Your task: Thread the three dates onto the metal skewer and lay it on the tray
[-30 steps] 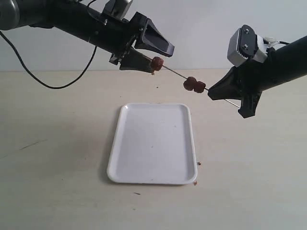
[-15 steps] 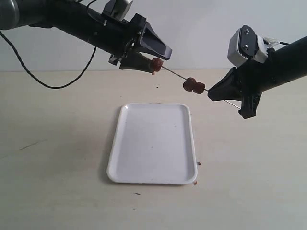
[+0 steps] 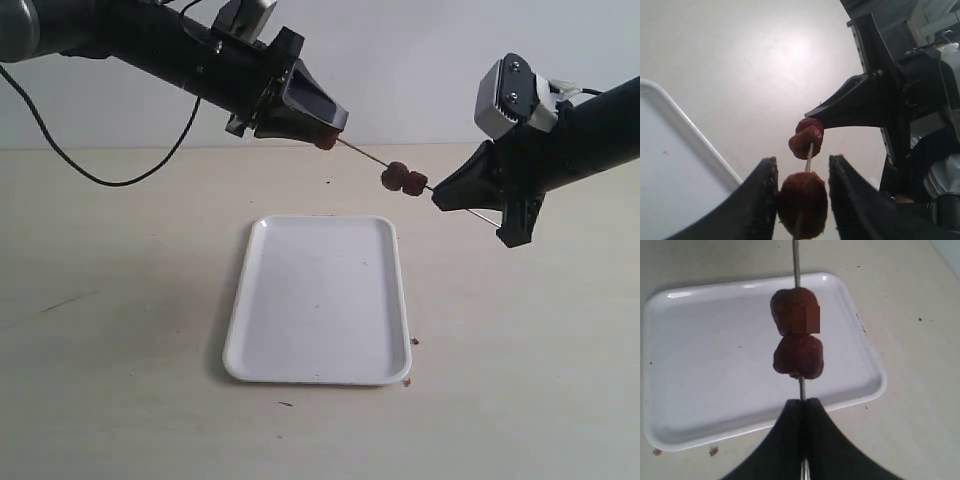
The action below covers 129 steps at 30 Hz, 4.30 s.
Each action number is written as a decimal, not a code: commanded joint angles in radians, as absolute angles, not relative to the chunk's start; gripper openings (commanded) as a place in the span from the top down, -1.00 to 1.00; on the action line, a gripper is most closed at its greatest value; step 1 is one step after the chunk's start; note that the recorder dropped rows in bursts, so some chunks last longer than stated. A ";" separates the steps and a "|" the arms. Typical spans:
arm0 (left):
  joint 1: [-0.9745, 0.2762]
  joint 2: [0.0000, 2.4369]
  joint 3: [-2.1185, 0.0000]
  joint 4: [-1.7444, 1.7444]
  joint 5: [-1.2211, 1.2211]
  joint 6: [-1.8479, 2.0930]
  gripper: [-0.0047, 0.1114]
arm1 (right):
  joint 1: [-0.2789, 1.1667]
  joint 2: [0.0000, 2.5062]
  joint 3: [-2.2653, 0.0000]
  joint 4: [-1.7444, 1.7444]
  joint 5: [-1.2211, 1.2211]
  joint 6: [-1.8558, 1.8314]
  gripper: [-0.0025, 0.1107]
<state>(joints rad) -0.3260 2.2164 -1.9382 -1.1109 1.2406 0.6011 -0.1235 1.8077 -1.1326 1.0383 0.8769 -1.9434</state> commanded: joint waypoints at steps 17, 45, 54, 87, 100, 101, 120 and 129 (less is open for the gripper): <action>-0.266 2.191 -1.944 -1.112 1.221 0.576 0.05 | -0.151 1.817 -1.124 0.954 0.737 -1.926 0.96; -0.186 2.006 -1.583 -1.057 0.971 0.778 0.92 | 0.018 1.817 -0.929 1.474 0.724 -1.225 0.96; -0.221 1.738 -1.160 -1.133 0.548 1.040 0.92 | 0.275 1.817 -0.857 1.671 0.547 -1.100 0.96; -0.231 1.577 -1.009 -1.245 0.440 1.154 0.92 | 0.418 2.004 -0.946 1.717 0.328 -0.942 0.92; -0.231 1.577 -1.007 -1.244 0.475 1.154 0.92 | 0.418 1.995 -0.946 1.567 0.322 -0.930 0.20; -0.231 1.577 -1.007 -1.244 0.484 1.154 0.92 | 0.418 1.988 -0.946 1.567 0.315 -0.930 0.20; -0.229 1.579 -1.007 -1.506 0.944 1.496 0.92 | 0.418 1.900 -0.925 1.273 0.299 -0.684 0.20; -0.229 1.579 -1.007 -1.522 1.005 1.478 0.92 | 0.418 1.900 -0.925 1.275 0.391 -0.674 0.20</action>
